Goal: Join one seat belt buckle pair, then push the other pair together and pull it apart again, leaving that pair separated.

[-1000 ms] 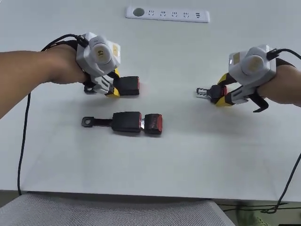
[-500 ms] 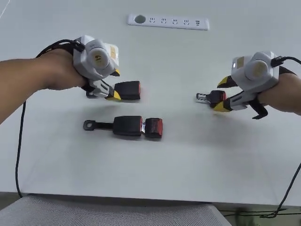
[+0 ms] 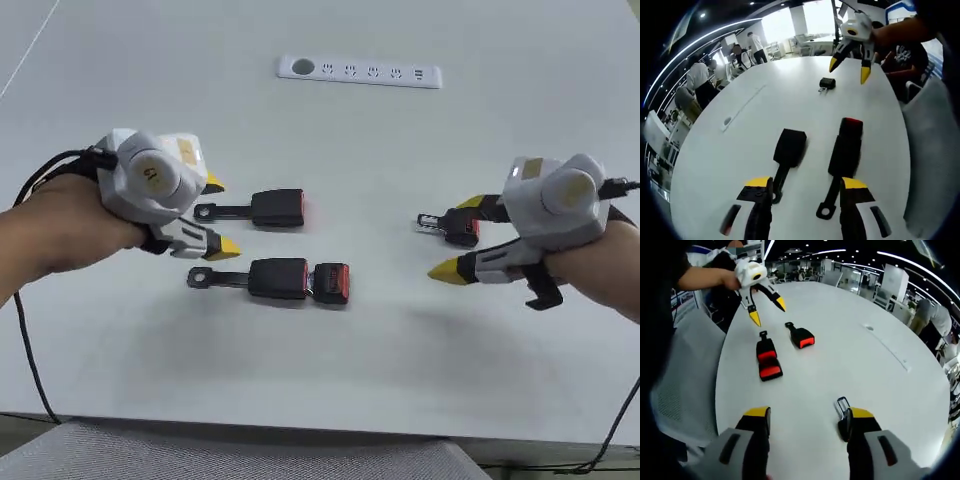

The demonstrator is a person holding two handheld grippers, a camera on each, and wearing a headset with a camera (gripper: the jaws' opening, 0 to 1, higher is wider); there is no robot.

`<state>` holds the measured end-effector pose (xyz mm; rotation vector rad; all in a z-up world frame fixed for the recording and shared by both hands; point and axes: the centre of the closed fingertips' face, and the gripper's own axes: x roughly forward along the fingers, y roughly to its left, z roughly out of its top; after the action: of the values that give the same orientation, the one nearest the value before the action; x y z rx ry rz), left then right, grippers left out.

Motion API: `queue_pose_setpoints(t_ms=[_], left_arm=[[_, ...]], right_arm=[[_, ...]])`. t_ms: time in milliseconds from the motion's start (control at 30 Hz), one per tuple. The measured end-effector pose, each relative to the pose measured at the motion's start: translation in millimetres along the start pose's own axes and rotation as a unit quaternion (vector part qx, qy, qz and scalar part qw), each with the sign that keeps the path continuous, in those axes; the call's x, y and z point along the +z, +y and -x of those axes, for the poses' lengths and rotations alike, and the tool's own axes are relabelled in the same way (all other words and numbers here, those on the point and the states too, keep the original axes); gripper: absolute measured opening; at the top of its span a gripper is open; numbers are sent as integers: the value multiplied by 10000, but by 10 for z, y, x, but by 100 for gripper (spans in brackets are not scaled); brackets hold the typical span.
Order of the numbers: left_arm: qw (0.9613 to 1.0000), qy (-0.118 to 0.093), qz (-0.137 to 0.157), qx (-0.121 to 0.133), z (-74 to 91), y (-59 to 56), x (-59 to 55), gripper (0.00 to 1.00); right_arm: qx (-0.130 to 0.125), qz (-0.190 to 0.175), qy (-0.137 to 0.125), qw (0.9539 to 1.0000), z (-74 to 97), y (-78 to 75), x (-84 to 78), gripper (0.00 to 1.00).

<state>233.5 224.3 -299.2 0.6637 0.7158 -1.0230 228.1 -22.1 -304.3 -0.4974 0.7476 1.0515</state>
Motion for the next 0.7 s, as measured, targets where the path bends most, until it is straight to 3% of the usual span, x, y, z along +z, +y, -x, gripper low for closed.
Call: queue_pose_setpoints(t_ms=[33, 133, 233, 333, 467, 533, 700], left_arm=[[10000, 23, -9, 37, 24, -4, -24, 57], [9990, -72, 365, 257, 144, -17, -52, 61], [9974, -121, 635, 325, 220, -78, -108, 64], [9929, -253, 1042, 505, 312, -77, -153, 66], [9911, -311, 1142, 609, 396, -83, -195, 70], [9896, -324, 1208, 706, 428, -64, -227, 75], [9867, -390, 1321, 867, 540, -45, -299, 83]], right_arm=[[-19, -60, -55, 10000, 8, 21, 8, 64], [-149, -66, -108, 9998, 65, 103, 16, 67], [-191, -62, -197, 9996, 104, 197, 39, 71], [-355, -95, -185, 9992, 140, 232, -6, 77], [-430, -81, -221, 9988, 210, 289, -78, 80], [-514, -406, -291, 9974, 251, 305, -121, 81], [-761, -577, -282, 9950, 324, 299, -235, 87]])
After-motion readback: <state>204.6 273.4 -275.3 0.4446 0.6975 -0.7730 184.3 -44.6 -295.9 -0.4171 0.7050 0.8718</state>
